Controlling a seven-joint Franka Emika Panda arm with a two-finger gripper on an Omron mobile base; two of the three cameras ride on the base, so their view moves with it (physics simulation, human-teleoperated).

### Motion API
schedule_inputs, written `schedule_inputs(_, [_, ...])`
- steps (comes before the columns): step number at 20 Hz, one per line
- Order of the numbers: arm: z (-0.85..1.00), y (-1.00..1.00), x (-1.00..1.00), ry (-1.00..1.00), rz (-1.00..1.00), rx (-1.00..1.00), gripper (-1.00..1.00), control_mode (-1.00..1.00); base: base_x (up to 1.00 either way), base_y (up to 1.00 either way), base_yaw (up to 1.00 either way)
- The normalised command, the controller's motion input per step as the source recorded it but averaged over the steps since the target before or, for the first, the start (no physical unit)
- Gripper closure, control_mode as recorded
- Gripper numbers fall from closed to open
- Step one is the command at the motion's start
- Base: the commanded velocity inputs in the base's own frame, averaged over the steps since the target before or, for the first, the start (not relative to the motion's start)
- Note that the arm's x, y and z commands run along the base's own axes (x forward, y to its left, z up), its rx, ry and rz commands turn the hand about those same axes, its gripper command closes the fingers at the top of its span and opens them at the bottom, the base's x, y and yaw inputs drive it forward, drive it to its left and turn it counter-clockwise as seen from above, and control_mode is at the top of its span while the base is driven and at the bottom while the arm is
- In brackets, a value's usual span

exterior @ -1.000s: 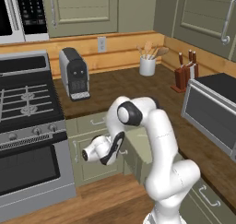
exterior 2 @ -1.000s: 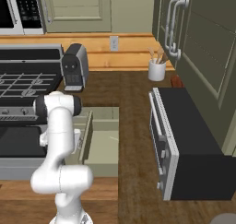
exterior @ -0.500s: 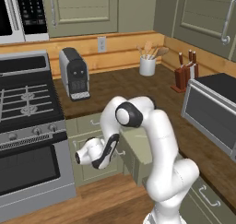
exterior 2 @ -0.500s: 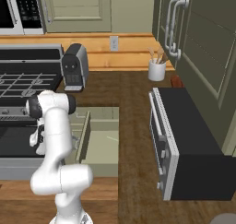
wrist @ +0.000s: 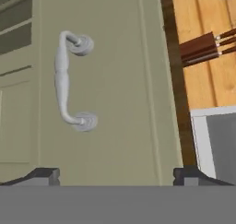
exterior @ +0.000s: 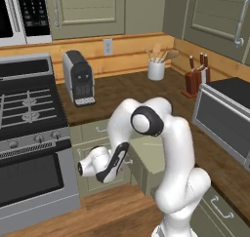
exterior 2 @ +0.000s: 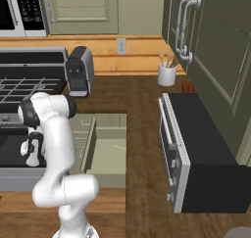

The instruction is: Take a straw from the drawer in front and place it inside the glass cup on the dining counter.

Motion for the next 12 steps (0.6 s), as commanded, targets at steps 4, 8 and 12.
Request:
schedule_inputs(4, [0.97,0.00,-0.47,-0.11,-0.06,0.09,-1.00,-1.00,0.00,0.00,0.00])
schedule_inputs(8, [0.94,-0.06,-0.38,-0.02,-0.08,0.18,-1.00,-1.00,0.00,0.00,0.00])
schedule_inputs(12, [0.92,-0.23,-0.30,0.00,-0.09,0.27,-1.00,-1.00,0.00,0.00,0.00])
